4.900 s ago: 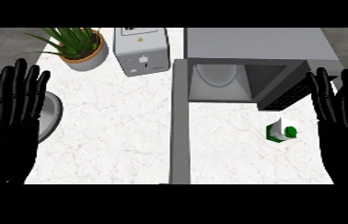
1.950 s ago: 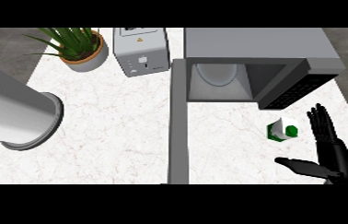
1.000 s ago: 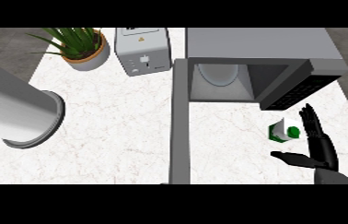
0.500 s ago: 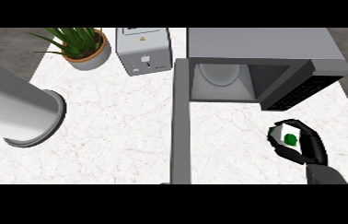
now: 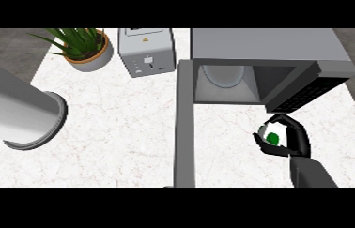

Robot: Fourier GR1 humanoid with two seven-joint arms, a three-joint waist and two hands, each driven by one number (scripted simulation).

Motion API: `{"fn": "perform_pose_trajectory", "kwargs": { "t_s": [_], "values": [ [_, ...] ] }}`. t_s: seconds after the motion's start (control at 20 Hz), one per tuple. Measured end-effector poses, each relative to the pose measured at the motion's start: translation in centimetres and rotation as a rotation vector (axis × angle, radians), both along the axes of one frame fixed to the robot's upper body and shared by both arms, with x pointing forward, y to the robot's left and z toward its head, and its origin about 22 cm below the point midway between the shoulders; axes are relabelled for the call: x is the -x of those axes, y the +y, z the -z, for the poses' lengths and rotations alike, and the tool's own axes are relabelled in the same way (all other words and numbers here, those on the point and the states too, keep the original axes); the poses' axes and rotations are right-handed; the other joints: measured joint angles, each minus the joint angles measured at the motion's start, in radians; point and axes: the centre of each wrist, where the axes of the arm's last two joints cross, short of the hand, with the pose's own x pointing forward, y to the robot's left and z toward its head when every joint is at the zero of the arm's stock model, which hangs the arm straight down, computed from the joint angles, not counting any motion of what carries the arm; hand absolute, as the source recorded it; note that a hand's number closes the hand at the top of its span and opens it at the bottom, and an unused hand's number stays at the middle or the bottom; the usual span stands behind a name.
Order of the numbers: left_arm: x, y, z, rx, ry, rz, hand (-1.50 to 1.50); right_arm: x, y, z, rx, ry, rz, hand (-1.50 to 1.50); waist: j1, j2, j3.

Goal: Pick up the milk, place it into the microwave and close the microwave

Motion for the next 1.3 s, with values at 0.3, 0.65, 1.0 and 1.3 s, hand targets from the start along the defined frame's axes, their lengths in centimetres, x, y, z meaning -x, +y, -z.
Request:
{"fn": "perform_pose_trajectory", "kwargs": {
  "t_s": [0.3,0.65,1.0,1.3],
  "values": [
    [-0.3,0.4,0.0,0.008,0.000,-0.007,-1.50,-0.8,2.9,-0.1,-0.031,-0.038,-0.070,1.50,-0.013,-0.003,0.000],
    [0.6,0.8,-0.2,0.008,0.012,-0.025,-1.50,-2.1,6.9,-2.1,-0.082,-0.102,-0.189,1.50,-0.028,-0.010,-0.002],
    [0.8,1.4,0.4,0.009,0.023,-0.037,-1.50,-3.2,10.4,-7.1,-0.050,-0.152,-0.179,1.50,-0.025,-0.008,-0.002],
    [0.5,1.9,0.6,0.010,0.027,-0.030,-1.50,-5.0,12.2,-11.4,-0.009,-0.161,-0.147,1.50,-0.019,-0.006,-0.001]
  ]
}}
